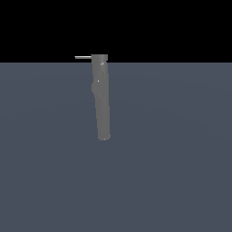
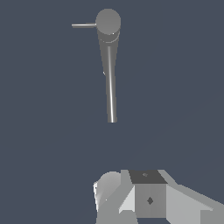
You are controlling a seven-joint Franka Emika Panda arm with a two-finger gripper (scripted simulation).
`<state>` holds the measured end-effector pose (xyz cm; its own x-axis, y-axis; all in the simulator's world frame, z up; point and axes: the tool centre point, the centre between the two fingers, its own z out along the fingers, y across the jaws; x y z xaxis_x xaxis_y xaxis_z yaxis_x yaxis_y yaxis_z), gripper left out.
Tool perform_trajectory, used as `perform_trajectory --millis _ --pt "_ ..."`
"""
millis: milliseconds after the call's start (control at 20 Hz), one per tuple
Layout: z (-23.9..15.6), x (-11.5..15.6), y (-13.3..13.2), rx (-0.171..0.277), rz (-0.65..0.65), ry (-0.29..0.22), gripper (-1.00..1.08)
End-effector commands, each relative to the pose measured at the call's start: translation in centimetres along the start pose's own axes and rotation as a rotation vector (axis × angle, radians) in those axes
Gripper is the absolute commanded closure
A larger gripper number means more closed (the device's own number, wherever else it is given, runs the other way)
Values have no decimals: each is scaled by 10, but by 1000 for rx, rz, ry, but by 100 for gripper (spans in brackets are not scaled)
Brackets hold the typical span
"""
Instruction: Turn on the faucet by rotating a designated handle.
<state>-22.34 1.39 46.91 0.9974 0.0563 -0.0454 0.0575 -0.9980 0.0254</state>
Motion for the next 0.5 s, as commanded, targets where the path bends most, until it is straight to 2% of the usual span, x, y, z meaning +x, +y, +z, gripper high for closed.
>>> perform_trajectory --millis 0,450 --pt "2 12 -2 -2 -1 1 108" --pt "21 77 -14 -9 -10 12 108"
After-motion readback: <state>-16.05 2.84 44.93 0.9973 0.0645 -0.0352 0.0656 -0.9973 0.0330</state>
